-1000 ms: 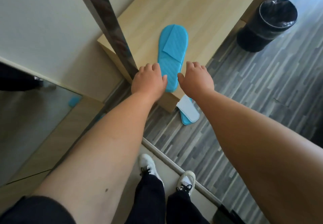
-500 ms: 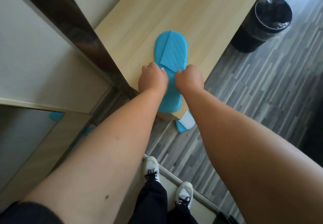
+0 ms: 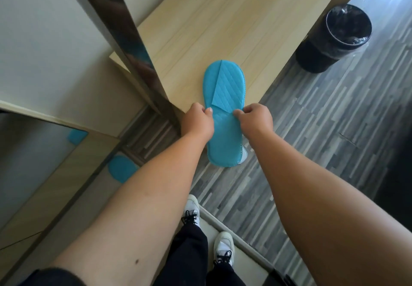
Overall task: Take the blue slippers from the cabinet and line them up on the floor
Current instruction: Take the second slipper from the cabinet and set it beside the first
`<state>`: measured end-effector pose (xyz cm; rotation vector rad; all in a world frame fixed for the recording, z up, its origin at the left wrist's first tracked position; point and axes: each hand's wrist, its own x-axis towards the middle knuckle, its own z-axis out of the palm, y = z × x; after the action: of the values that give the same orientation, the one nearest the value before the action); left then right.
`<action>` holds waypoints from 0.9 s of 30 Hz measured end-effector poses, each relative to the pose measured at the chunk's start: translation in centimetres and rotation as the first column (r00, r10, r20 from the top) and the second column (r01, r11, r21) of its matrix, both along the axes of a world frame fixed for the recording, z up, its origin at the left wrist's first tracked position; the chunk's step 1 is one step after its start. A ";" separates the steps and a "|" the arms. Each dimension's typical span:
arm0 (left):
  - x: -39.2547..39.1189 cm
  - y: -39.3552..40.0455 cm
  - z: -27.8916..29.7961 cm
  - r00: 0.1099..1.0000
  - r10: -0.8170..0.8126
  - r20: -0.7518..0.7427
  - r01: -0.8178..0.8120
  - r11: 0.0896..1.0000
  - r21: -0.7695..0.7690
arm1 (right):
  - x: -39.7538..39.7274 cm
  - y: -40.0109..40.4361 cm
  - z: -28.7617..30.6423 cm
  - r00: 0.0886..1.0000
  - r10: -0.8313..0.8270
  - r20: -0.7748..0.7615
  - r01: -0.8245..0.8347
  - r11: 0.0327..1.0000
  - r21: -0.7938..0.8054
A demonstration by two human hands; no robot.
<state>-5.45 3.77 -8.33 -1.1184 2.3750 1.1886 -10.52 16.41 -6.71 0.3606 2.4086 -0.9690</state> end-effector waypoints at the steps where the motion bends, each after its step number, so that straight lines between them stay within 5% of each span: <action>1: 1.0 0.4 0.0 1.000 0.012 -0.001 -0.012 1.000 0.005 | 0.7 0.4 0.1 1.000 0.020 -0.003 -0.020 1.000 0.004; 12: 17.4 1.9 0.8 0.967 0.250 0.055 -0.250 0.968 -0.006 | 12.4 -0.6 1.0 0.908 0.413 0.064 -0.418 0.902 0.106; 27: 43.1 -16.1 -7.5 0.782 0.624 0.016 -0.620 0.780 -0.084 | 34.0 -23.8 -7.7 0.586 0.804 0.099 -0.808 0.570 0.149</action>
<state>37.64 -12.37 -15.85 -2.0418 2.0740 1.2319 23.50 -7.41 -14.37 -0.6608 2.2308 -0.3025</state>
